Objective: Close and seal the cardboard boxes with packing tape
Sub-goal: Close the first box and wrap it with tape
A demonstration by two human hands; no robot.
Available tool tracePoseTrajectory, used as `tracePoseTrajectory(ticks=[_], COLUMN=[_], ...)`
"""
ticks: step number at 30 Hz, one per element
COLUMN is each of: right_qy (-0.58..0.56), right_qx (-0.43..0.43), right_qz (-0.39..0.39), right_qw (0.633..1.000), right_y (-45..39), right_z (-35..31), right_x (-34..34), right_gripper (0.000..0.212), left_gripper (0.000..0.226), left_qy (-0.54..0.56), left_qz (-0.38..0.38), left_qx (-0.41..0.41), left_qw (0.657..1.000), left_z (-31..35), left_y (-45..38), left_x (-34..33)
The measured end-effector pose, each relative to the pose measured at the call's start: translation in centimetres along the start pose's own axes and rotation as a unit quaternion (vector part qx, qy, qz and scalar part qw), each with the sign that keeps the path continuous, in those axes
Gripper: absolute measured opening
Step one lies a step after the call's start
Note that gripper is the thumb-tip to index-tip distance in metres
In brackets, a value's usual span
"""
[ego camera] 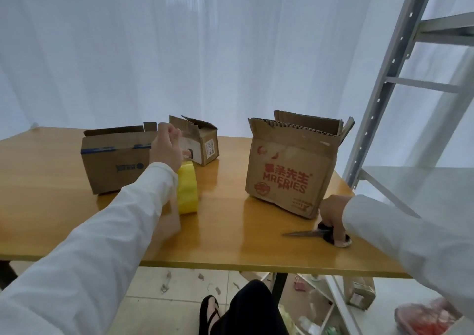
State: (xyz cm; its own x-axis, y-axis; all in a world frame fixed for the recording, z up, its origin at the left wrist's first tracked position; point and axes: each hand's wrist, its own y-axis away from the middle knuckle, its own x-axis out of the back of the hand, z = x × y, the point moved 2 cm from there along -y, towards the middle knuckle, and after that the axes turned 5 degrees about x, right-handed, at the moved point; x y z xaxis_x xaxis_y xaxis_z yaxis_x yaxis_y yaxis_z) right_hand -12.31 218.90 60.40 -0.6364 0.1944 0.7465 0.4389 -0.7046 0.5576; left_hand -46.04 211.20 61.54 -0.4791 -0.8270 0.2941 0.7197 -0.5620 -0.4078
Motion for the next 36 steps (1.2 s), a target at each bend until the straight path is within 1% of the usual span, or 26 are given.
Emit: tracePoseTrajectory(ticks=[2, 3, 5, 6, 7, 9, 11, 13, 15, 17, 19, 20, 22, 23, 25, 27, 28, 29, 30, 33, 34, 36], right_qy=[-0.027, -0.035, -0.041, -0.042, -0.045, -0.04, -0.034, -0.036, -0.057, -0.068, -0.076, -0.079, -0.091, -0.11, -0.191, -0.286, -0.31, -0.3, -0.273, -0.228, -0.229, -0.215], right_qx=[0.005, 0.01, 0.026, 0.033, 0.035, 0.042, 0.033, 0.003, -0.014, -0.007, 0.024, 0.046, 0.092, 0.121, 0.19, 0.239, 0.252, 0.26, 0.262, 0.223, 0.208, 0.183], right_qz=[0.021, 0.024, 0.061, 0.086, 0.108, 0.125, 0.107, 0.098, 0.091, 0.095, 0.102, 0.101, 0.1, 0.109, 0.128, 0.16, 0.177, 0.197, 0.21, 0.2, 0.194, 0.194], right_qw=[0.999, 0.999, 0.997, 0.995, 0.993, 0.99, 0.993, 0.995, 0.994, 0.993, 0.992, 0.991, 0.986, 0.981, 0.954, 0.914, 0.899, 0.897, 0.902, 0.926, 0.931, 0.94], right_y=[-0.3, -0.5, -1.1, -1.4, -1.9, -2.7, -3.2, -3.4, -3.6, -3.6, -4.0, -4.2, -4.0, -3.7, -2.5, -1.3, -1.0, -0.7, -0.8, -1.7, -2.1, -2.6], right_z=[0.4, 0.5, 0.3, 0.0, -0.2, -0.8, -1.3, -1.4, -1.1, -0.8, -0.9, -1.0, -1.6, -2.1, -3.3, -4.5, -5.0, -5.5, -6.0, -6.7, -6.7, -6.5], right_x=[-0.2, -0.3, -0.3, -0.3, -0.3, -0.2, -0.1, 0.2, 0.3, 0.4, 0.4, 0.4, 0.5, 0.8, 2.6, 5.2, 6.6, 8.1, 9.5, 12.5, 13.1, 13.8], right_gripper=[0.043, 0.04, 0.021, 0.014, 0.012, 0.014, 0.024, 0.036, 0.044, 0.042, 0.032, 0.028, 0.012, 0.009, 0.016, 0.013, 0.011, 0.015, 0.023, 0.064, 0.069, 0.07], left_gripper=[0.014, 0.014, 0.013, 0.012, 0.012, 0.012, 0.012, 0.013, 0.012, 0.012, 0.012, 0.012, 0.013, 0.014, 0.015, 0.015, 0.015, 0.015, 0.015, 0.018, 0.018, 0.018], left_qy=[0.019, 0.022, 0.033, 0.035, 0.034, 0.043, 0.064, 0.08, 0.103, 0.121, 0.11, 0.1, 0.083, 0.079, 0.077, 0.071, 0.062, 0.048, 0.032, -0.009, -0.015, -0.019], left_qz=[0.001, -0.001, -0.008, -0.008, -0.008, -0.006, -0.012, -0.023, -0.046, -0.085, -0.134, -0.157, -0.195, -0.213, -0.25, -0.279, -0.287, -0.291, -0.292, -0.283, -0.278, -0.271], left_qx=[0.005, 0.005, 0.002, -0.001, -0.003, 0.001, 0.014, 0.026, 0.039, 0.045, 0.037, 0.028, 0.013, 0.011, 0.019, 0.02, 0.012, 0.0, -0.012, -0.047, -0.058, -0.072], left_qw=[1.0, 1.0, 0.999, 0.999, 0.999, 0.999, 0.998, 0.996, 0.993, 0.988, 0.984, 0.982, 0.977, 0.974, 0.965, 0.957, 0.956, 0.956, 0.956, 0.958, 0.959, 0.96], left_z=[0.0, 0.1, 0.1, 0.1, 0.1, 0.1, 0.1, 0.2, 0.4, 1.0, 1.7, 2.1, 2.4, 2.5, 2.5, 2.6, 2.7, 2.8, 2.9, 2.7, 2.5, 2.2], left_y=[0.1, 0.1, 0.1, 0.1, 0.2, 0.1, 0.1, 0.1, 0.2, 0.3, 0.3, 0.3, 0.2, 0.1, -0.1, -0.1, -0.2, -0.3, -0.4, -0.4, -0.4, -0.4], left_x=[0.6, 0.8, 1.1, 1.1, 1.2, 1.2, 1.2, 1.2, 1.1, 1.2, 1.4, 1.5, 1.7, 1.8, 2.0, 2.2, 2.4, 2.7, 3.1, 4.1, 4.4, 4.7])
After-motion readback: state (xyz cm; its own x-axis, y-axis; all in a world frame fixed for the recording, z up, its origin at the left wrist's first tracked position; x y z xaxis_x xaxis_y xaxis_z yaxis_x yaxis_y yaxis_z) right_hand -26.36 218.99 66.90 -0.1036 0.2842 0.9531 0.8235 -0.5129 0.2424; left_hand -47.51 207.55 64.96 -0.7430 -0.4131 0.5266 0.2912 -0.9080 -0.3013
